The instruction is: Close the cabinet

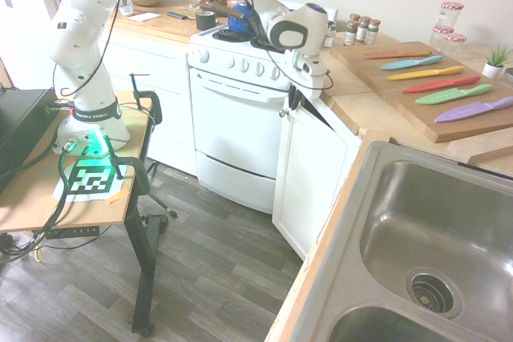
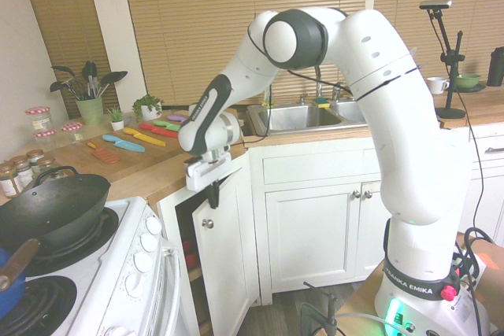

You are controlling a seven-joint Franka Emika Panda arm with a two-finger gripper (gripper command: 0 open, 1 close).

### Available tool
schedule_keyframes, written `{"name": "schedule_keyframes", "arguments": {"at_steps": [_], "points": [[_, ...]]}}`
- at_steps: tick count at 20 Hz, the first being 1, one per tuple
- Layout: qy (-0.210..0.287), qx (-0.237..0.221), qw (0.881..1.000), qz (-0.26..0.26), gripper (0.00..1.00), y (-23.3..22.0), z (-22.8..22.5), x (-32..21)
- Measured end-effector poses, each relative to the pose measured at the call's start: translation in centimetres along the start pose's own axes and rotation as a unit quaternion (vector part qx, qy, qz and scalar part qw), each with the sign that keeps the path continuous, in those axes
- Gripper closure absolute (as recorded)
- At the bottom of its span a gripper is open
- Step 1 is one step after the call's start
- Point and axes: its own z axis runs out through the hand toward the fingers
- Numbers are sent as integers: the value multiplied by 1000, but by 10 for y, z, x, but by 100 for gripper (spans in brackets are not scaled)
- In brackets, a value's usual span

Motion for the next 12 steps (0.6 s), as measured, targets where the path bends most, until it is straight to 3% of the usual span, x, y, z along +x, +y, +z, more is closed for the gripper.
{"name": "schedule_keyframes", "arguments": {"at_steps": [5, 12], "points": [[10, 1, 1000, 19, 100, 3, 1, 6], [58, 18, 996, 71, 100, 98, -41, -23]]}}
